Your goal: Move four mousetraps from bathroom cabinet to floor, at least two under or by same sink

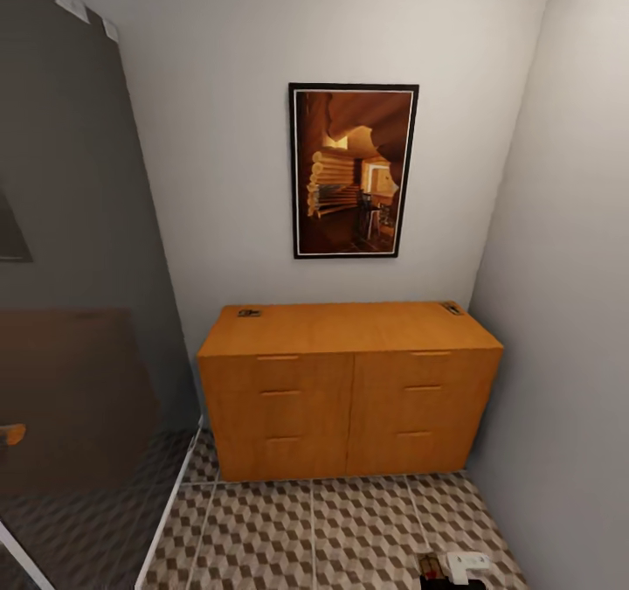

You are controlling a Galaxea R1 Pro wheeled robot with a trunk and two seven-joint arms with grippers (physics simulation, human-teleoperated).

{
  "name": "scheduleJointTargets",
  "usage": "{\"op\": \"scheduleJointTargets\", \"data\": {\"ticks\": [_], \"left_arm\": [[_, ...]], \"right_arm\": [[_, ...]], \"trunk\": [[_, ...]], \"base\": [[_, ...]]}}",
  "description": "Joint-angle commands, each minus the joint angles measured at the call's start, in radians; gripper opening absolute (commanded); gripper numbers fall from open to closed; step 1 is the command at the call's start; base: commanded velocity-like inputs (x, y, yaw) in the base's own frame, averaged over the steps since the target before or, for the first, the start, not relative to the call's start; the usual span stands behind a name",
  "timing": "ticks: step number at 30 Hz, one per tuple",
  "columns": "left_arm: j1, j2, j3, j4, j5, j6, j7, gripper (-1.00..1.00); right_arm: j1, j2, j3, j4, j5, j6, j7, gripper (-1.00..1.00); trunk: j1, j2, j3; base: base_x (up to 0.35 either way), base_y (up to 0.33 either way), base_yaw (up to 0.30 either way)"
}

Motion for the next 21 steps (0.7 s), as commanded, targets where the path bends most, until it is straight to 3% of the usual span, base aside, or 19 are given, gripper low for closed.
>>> {"op": "scheduleJointTargets", "data": {"ticks": [1, 21], "left_arm": [[-0.002, -0.001, -0.008, 0.004, 0.004, -0.007, 0.001, -1.0], [0.002, -0.001, -0.008, 0.004, 0.004, -0.012, 0.002, -1.0]], "right_arm": [[-0.002, 0.0, 0.002, 0.004, -0.005, -0.007, 0.0, -1.0], [-0.002, 0.0, 0.002, 0.004, -0.005, -0.007, 0.0, -1.0]], "trunk": [[0.0, -0.002, -0.002], [0.0, -0.002, -0.002]], "base": [[0.0, 0.0, 0.3], [0.0, 0.0, 0.3]]}}
